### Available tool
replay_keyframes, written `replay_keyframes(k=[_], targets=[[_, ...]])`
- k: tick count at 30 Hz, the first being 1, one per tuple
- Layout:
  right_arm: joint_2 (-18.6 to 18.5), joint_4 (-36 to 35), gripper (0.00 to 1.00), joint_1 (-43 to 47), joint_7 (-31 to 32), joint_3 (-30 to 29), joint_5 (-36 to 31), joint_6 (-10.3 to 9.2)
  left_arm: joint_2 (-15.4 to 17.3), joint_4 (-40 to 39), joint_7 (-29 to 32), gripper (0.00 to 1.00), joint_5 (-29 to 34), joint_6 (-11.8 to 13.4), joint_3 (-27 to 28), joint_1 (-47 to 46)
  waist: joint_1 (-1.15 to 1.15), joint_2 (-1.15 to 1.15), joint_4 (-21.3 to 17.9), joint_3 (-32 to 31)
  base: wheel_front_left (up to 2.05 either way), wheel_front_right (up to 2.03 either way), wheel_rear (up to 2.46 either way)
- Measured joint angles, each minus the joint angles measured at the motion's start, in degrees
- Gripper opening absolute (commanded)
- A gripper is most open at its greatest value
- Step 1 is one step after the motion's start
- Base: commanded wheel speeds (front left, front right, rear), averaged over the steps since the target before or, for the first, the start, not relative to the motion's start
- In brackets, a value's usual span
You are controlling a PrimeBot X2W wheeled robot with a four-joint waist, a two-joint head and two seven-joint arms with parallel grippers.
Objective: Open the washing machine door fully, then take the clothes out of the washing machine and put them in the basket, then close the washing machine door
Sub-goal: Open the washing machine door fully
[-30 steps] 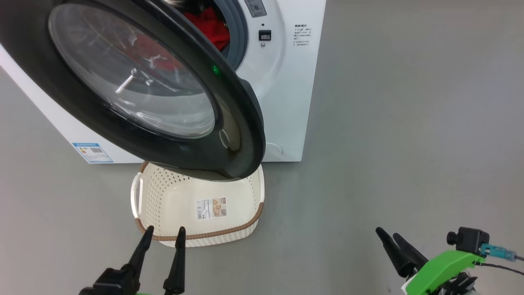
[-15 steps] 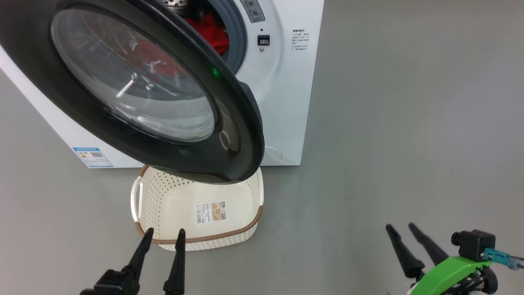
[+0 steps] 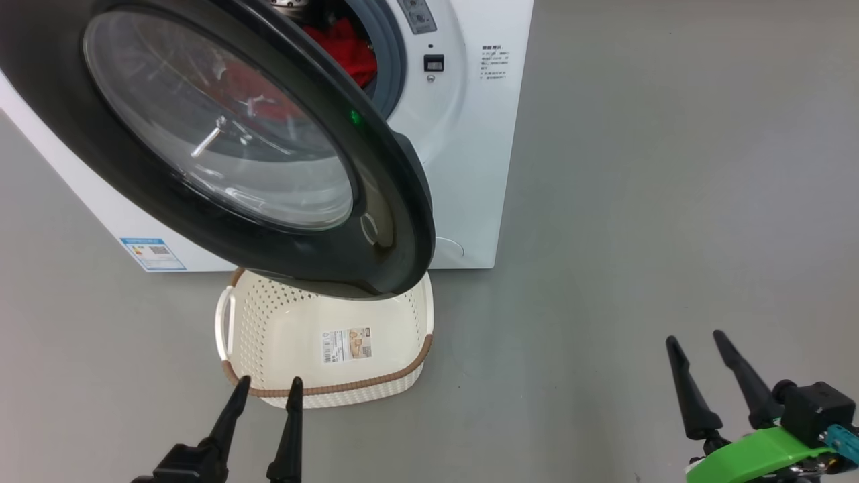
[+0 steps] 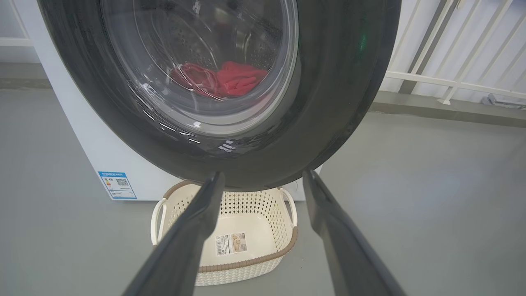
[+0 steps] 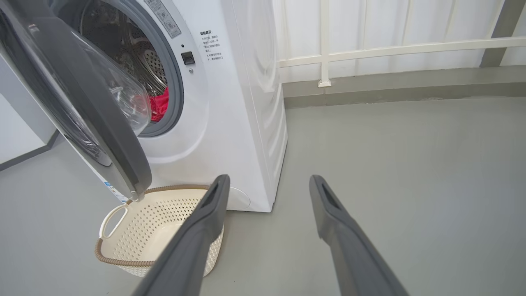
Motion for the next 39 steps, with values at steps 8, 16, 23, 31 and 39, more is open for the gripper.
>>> replay_keyframes(k=[8,16,23,31,39], targets=[[2.1,-4.9,1.0,3.4,0.0,-3.7,-4.8,0.01,0.0,-0.9,0.0,1.0,-0.1,0.3,0.0,0.0,0.0,0.0,0.3,0.1,0.0,0.0,0.0],[2.9,-4.3,1.0,4.3,0.0,-4.4,-6.2,0.01,0.0,-1.1,0.0,1.0,-0.1,0.3,0.0,0.0,0.0,0.0,0.3,0.4,0.0,0.0,0.0],[3.0,-4.3,1.0,4.3,0.0,-3.9,-6.2,0.01,0.0,-1.1,0.0,1.0,-0.1,0.3,0.0,0.0,0.0,0.0,0.3,0.5,0.0,0.0,0.0],[3.0,-4.8,1.0,4.2,0.0,-2.0,-3.9,0.01,0.0,-1.1,0.0,1.0,-0.5,0.4,-0.3,0.0,0.0,0.0,0.7,0.9,0.0,0.0,0.0],[2.4,-6.8,0.0,-0.3,0.0,3.4,8.7,0.01,0.0,-1.2,0.0,1.0,-1.3,0.8,-1.4,-0.1,0.0,0.0,1.5,1.9,0.0,0.0,0.0]])
